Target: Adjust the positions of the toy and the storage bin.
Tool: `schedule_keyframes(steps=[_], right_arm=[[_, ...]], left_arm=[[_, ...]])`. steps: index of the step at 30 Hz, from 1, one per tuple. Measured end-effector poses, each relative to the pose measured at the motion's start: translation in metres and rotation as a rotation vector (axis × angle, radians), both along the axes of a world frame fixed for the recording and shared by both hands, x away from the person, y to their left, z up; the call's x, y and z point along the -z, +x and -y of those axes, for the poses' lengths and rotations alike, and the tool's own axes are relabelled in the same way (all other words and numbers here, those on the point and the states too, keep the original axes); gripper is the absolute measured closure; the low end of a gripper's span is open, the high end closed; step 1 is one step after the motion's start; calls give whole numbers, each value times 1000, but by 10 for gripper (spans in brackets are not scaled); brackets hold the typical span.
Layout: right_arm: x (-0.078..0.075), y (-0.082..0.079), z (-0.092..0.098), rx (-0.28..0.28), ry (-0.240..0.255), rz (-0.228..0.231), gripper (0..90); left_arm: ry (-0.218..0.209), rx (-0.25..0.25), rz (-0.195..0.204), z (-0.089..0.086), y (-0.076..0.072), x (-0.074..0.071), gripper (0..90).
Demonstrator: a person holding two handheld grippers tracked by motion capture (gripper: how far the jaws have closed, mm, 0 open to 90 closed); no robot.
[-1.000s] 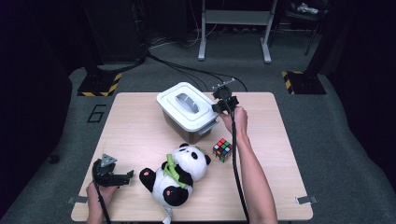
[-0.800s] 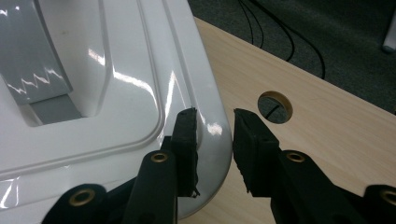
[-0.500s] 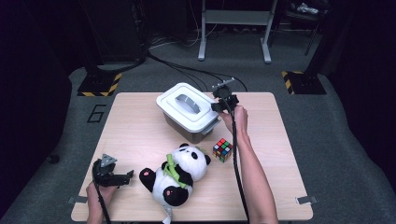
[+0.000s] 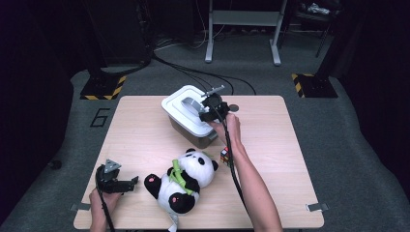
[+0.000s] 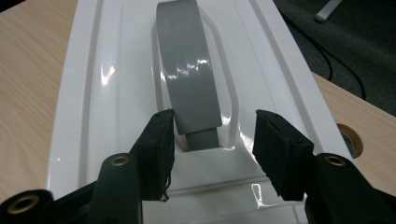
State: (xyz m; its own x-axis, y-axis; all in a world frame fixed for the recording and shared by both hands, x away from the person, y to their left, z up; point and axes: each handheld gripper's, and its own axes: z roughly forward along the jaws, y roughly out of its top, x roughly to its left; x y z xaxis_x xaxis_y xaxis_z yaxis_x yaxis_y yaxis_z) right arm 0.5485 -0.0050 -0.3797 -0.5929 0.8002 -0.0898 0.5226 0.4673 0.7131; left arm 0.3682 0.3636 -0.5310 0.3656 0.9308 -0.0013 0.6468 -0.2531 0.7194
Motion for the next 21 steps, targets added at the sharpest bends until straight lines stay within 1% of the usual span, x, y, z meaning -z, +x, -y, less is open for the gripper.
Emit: schedule_keyframes(steps=[1, 2, 4, 5, 6, 7, 8, 9, 10, 11, 13, 17, 21], right_arm=[[0, -2, -2, 17, -3, -19, 480], [1, -2, -4, 14, -4, -27, 481], [2, -2, -6, 21, -6, -24, 495], [2, -3, -7, 35, -2, -26, 509], [2, -3, -8, 41, -9, -20, 524], [2, -3, -7, 31, -10, -7, 540], [2, -3, -7, 31, -10, -7, 540], [2, -4, -9, 32, -15, -7, 581], [2, -4, -9, 32, -15, -7, 581], [2, -4, -11, 18, -29, 8, 621], [2, -4, -11, 13, -33, 11, 639], [2, -4, -10, 8, -36, 16, 644], [1, -3, -8, -7, -63, 21, 651]], left_arm=[[0, 0, 0, 0, 0, 0, 7], [-1, 0, 0, 0, 0, 0, 7], [0, 0, 0, 0, 0, 0, 7], [0, 0, 0, 0, 0, 0, 7], [0, 0, 0, 0, 0, 0, 7], [0, 0, 0, 0, 0, 0, 7], [0, 0, 0, 0, 0, 0, 7], [-1, 0, 0, 0, 0, 0, 7], [-1, 0, 0, 0, 0, 0, 7], [0, 0, 0, 0, 0, 0, 7], [-1, 0, 0, 0, 0, 0, 7], [0, 0, 0, 0, 0, 0, 7], [-1, 0, 1, 0, 0, 0, 7]])
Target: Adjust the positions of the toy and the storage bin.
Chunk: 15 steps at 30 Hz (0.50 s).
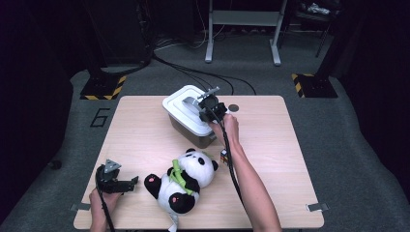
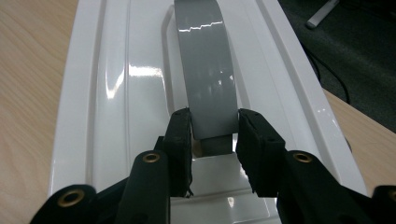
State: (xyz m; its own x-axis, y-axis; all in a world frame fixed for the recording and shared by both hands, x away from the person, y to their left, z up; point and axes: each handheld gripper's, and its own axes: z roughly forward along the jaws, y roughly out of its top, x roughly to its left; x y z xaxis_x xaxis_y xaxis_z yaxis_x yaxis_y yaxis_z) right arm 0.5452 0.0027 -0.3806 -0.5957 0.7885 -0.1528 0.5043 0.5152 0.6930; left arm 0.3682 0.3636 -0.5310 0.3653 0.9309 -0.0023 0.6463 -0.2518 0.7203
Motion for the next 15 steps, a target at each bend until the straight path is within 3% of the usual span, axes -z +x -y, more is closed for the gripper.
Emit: schedule_keyframes(steps=[15], right_arm=[[-2, 4, 20, -29, -58, 35, 655]], left_arm=[[1, 1, -1, 0, 0, 0, 7]])
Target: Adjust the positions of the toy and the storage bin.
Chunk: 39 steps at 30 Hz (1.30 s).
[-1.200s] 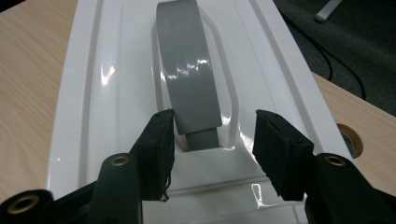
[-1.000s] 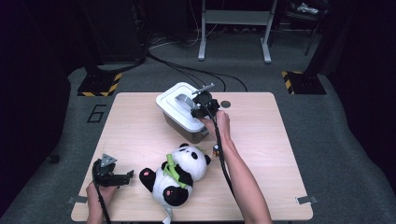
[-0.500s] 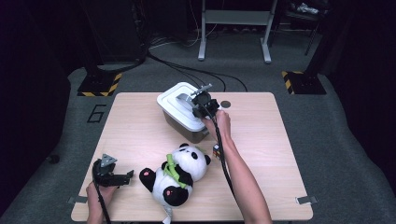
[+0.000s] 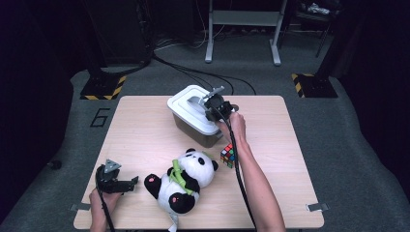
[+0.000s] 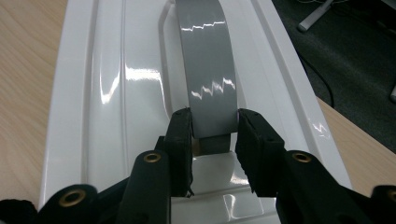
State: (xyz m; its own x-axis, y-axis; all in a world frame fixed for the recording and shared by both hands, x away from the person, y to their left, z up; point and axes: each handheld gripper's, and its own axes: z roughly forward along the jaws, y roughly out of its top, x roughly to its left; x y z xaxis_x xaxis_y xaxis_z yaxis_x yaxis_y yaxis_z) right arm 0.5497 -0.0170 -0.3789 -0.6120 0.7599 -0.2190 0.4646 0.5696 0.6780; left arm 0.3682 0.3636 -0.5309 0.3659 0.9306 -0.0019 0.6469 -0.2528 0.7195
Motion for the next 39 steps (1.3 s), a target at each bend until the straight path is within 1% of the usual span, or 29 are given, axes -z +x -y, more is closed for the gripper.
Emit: schedule_keyframes(steps=[1, 2, 3, 4, 6, 9, 15, 17, 18, 19, 21, 22, 23, 25, 26, 27, 29, 30, 31, 32, 33, 34, 35, 37, 38, 39], right_arm=[[0, -1, 1, 11, 3, -14, 655], [0, 0, 2, 10, 2, -4, 656], [0, 0, 3, 8, 0, -9, 655], [0, 1, 4, 1, -2, -1, 656], [0, 0, 5, -1, -7, -4, 656], [0, 2, 7, -15, -21, 8, 657], [-1, 2, 10, -10, -32, 13, 658], [-1, 2, 11, -7, -32, 8, 657], [-1, 3, 13, -19, -52, 20, 657], [-1, 4, 14, -19, -47, 20, 655], [-1, 3, 15, -24, -34, 6, 647], [-1, 3, 15, -24, -34, 6, 647], [0, 2, 14, -26, -30, 6, 624], [0, 2, 14, -20, -26, 7, 620], [1, 2, 14, -6, -13, 0, 604], [1, 3, 16, 4, -3, -4, 569], [0, 3, 19, -4, 11, -5, 536], [0, 2, 19, 7, 17, -20, 499], [0, 2, 20, 9, 26, -20, 477], [0, 1, 21, 6, 32, -25, 474], [-1, -1, 22, 7, 43, -28, 455], [-1, -2, 23, 4, 50, -22, 413], [-2, -4, 23, 15, 60, -34, 410], [-2, -6, 26, 1, 78, -29, 357], [-3, -9, 26, 19, 94, -49, 334], [-3, -11, 27, 21, 111, -46, 331]], left_arm=[[0, 0, 0, 0, 0, 0, 7], [2, 0, 1, 0, 0, 0, 7], [1, 0, 0, 0, 0, 0, 7], [0, 0, 0, 0, 0, 0, 7], [0, 0, 0, 0, 0, 0, 7], [0, -1, 0, 0, 0, 0, 7], [0, -1, 0, 0, 0, 0, 7], [0, -1, 0, 0, 0, 0, 7], [0, -1, 0, 0, 0, 0, 7], [0, -1, 0, 0, 0, 0, 7], [0, -1, 1, 0, 0, 0, 7], [0, -1, 1, 0, 0, 0, 7], [1, -3, 4, 0, 0, 0, 7], [0, -1, 0, 0, 0, 0, 7], [1, -2, 2, 0, 0, 0, 7], [0, -1, 1, 0, 0, 0, 7], [0, -1, 1, 0, 0, 0, 7], [0, -2, 2, 0, 0, 0, 7], [-1, -3, 5, 0, 0, 0, 7], [-2, -6, 11, 0, 0, 1, 7], [-2, -5, 9, 0, 0, 1, 7], [-4, -8, 15, 1, 0, 1, 7], [-4, -8, 14, 1, 0, 1, 7], [-3, -7, 11, 1, 0, 1, 7], [-5, -8, 15, 1, 0, 1, 7], [-5, -8, 15, 1, 0, 1, 7]])
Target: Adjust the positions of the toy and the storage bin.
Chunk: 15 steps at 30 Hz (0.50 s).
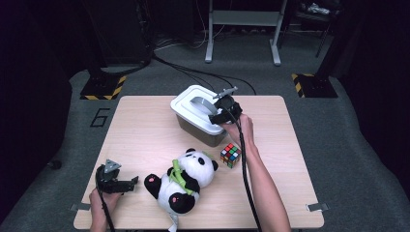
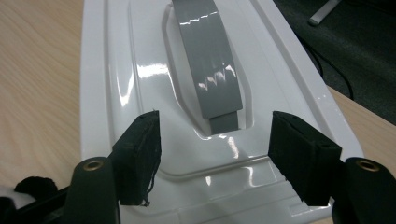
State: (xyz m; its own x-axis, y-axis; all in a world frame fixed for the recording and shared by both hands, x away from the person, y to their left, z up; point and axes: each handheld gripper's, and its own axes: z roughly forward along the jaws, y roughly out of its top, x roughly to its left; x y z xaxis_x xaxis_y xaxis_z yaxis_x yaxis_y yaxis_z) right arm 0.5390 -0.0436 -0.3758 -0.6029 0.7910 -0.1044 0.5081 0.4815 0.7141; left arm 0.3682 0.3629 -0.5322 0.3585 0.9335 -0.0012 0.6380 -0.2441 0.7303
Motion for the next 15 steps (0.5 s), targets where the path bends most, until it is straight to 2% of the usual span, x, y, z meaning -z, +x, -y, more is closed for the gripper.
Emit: schedule_keyframes(steps=[1, 5, 7, 8, 15], right_arm=[[-1, -3, 2, -6, -2, 13, 291], [-1, -10, 5, -10, 8, 9, 229], [0, -14, 8, -9, 13, -7, 209], [0, -15, 10, -23, 12, 4, 192], [1, -30, 20, -17, 35, 5, 140]], left_arm=[[2, 1, -3, 0, 0, 0, 7], [1, 0, -1, 0, 0, 0, 7], [1, 1, -3, 0, 0, 0, 7], [2, 1, -4, 0, 0, 0, 7], [1, 1, 0, 0, 0, 0, 7]])
